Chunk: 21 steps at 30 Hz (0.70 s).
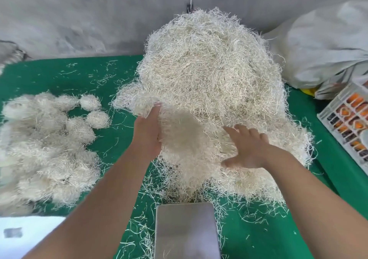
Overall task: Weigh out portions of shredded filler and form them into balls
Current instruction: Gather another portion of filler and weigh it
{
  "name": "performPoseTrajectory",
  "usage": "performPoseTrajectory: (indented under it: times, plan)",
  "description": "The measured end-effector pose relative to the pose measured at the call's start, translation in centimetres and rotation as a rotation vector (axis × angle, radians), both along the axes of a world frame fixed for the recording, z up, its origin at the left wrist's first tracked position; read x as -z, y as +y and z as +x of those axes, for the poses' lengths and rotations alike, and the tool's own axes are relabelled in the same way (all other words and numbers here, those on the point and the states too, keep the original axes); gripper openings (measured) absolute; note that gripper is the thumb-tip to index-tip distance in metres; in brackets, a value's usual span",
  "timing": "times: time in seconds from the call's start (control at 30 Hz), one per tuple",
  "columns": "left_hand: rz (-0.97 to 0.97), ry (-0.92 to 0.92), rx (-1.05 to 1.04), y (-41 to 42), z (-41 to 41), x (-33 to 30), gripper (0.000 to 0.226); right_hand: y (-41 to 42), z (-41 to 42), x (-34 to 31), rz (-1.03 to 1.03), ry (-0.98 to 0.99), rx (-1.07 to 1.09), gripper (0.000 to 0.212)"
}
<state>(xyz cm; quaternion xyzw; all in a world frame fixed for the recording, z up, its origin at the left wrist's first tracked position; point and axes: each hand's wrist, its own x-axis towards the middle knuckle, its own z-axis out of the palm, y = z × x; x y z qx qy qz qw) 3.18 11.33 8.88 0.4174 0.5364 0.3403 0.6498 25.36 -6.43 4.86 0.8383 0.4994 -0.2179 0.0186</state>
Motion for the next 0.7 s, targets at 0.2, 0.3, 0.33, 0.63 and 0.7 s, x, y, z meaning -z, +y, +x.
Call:
performPoseTrajectory:
  times: [0.2, 0.3, 0.33, 0.63, 0.7]
  plan:
    - [-0.097, -0.452, 0.325, -1.2, 0.6, -3.4, 0.04, 2.4, -7.1, -1.4, 0.317, 0.219, 0.028, 0.14]
    - [-0.009, -0.699, 0.435, -1.8, 1.3, -4.4, 0.04, 3.8, -8.4, 0.5, 0.478, 0.457, 0.248, 0.067]
    - [-0.003, -0.74, 0.43, -1.9, 1.2, -4.7, 0.039, 4.1, -8.4, 0.9, 0.539, 0.452, 0.269, 0.038]
    - [0.053, -0.24, 0.257, 0.4, -1.7, -2.8, 0.019, 3.2, -3.0, 1.0, 0.569, 0.095, 0.255, 0.024]
    - [0.271, 0.216, 0.376, 1.0, -2.7, -1.7, 0.014, 2.9, -1.3, 1.0, 0.513, 0.075, 0.28, 0.027]
